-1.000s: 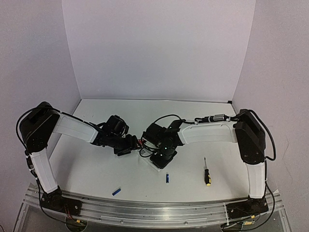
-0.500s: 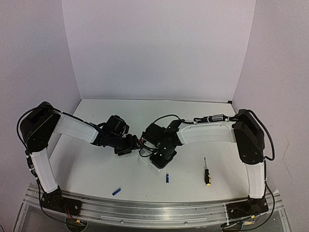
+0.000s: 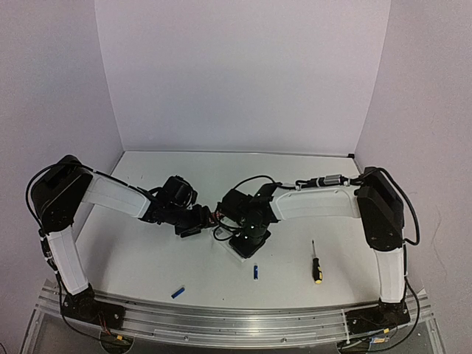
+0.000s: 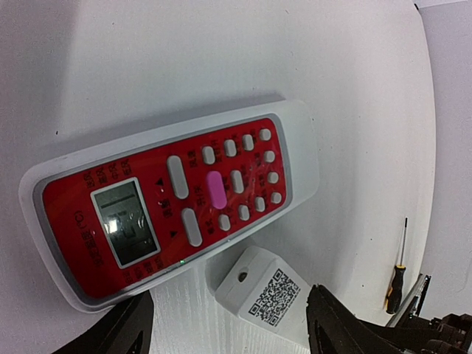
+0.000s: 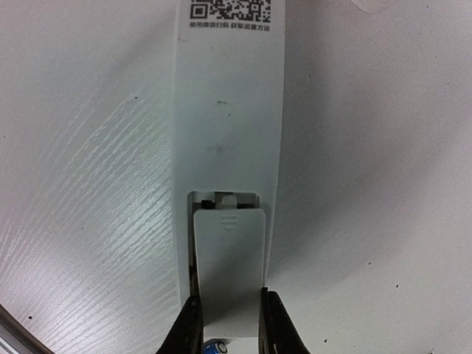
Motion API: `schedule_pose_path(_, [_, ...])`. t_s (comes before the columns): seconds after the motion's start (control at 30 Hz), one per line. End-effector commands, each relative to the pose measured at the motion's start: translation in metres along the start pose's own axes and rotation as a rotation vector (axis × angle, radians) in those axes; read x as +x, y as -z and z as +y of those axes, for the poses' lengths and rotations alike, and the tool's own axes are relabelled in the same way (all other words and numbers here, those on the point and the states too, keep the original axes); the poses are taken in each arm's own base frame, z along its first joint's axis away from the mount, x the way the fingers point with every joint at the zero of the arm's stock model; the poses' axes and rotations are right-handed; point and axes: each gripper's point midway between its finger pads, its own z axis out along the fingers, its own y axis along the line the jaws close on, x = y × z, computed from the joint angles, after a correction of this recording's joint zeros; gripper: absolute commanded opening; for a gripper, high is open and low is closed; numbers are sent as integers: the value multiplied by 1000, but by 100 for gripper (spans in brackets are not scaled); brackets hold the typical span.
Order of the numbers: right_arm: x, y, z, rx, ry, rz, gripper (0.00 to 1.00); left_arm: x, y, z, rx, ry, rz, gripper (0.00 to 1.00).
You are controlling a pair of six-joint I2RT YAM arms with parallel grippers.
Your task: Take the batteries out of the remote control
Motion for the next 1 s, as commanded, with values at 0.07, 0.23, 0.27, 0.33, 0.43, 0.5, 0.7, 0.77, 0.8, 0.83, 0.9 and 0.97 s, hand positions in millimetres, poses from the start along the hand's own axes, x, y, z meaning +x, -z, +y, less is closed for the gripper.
schedule_pose_path(0.07, [0, 4, 3, 23, 14, 8, 21, 7, -6, 12, -30, 23, 20, 71])
schedule_pose_path(0.23, [-3, 2, 1, 40, -5, 8, 23, 8, -6, 12, -28, 26, 23, 71])
schedule_pose_path(0.27, [-4, 2, 1, 41, -10, 7, 23, 8, -6, 12, -26, 27, 24, 71])
schedule_pose_path(0.33, [-6, 2, 0, 44, -20, 4, 23, 9, -6, 12, -26, 28, 24, 71])
schedule_pose_path(0.43, [-7, 3, 1, 42, -28, -1, 24, 10, -7, 13, -27, 29, 27, 71])
schedule_pose_path(0.5, [-8, 3, 3, 34, -30, -1, 24, 9, -7, 12, -25, 28, 26, 71])
schedule_pose_path(0.7, [-10, 2, 5, 25, -38, 0, 27, 10, -7, 13, -27, 30, 29, 71])
schedule_pose_path(0.77, [-10, 3, 5, 24, -37, 0, 28, 10, -7, 13, -27, 31, 28, 71])
schedule_pose_path(0.8, [-10, 3, 5, 25, -37, 0, 28, 9, -7, 13, -28, 31, 27, 71])
schedule_pose_path(0.83, [-10, 3, 5, 24, -38, 0, 29, 9, -7, 13, -28, 31, 28, 71])
schedule_pose_path(0.9, [-10, 4, 6, 14, -43, 0, 30, 10, -8, 13, -27, 31, 30, 71])
schedule_pose_path(0.97, [-12, 6, 8, 4, -48, -6, 32, 10, -8, 13, -26, 31, 30, 71])
